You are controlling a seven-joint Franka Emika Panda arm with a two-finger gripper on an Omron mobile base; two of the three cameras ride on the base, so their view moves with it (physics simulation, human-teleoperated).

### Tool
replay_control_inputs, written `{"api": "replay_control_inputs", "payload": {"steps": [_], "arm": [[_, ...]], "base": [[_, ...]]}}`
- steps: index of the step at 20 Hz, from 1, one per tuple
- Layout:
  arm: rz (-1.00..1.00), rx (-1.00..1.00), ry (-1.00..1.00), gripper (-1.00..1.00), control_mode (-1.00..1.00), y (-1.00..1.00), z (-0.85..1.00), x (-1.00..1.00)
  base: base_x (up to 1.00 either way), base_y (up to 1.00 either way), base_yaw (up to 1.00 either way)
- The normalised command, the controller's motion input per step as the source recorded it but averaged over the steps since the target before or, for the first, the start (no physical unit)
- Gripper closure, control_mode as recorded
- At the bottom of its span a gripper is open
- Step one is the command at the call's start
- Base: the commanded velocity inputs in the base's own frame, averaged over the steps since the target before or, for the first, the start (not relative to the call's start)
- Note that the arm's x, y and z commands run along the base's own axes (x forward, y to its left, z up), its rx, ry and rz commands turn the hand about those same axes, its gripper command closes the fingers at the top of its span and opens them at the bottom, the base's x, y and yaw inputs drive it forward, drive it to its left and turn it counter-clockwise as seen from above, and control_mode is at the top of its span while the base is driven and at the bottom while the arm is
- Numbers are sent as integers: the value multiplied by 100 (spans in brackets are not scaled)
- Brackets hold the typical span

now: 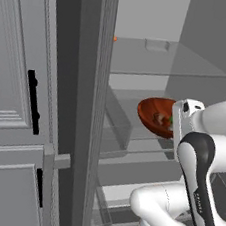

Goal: Pick the chicken drumstick and avocado from their plates and place them in the bowl. Then put the bowl in the fridge.

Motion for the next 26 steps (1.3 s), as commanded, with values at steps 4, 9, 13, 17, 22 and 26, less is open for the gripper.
{"api": "replay_control_inputs", "payload": {"steps": [4, 9, 13, 17, 22, 26], "arm": [[0, 0, 0, 100, 100, 0, 0, 0], [0, 0, 0, 100, 100, 0, 0, 0], [0, 0, 0, 100, 100, 0, 0, 0], [0, 0, 0, 100, 100, 0, 0, 0], [0, 0, 0, 100, 100, 0, 0, 0], [0, 0, 0, 100, -100, 0, -7, 33]], "base": [[49, 0, 0], [43, 0, 0], [36, 0, 0], [31, 0, 0], [24, 0, 0], [0, 0, 0]]}}
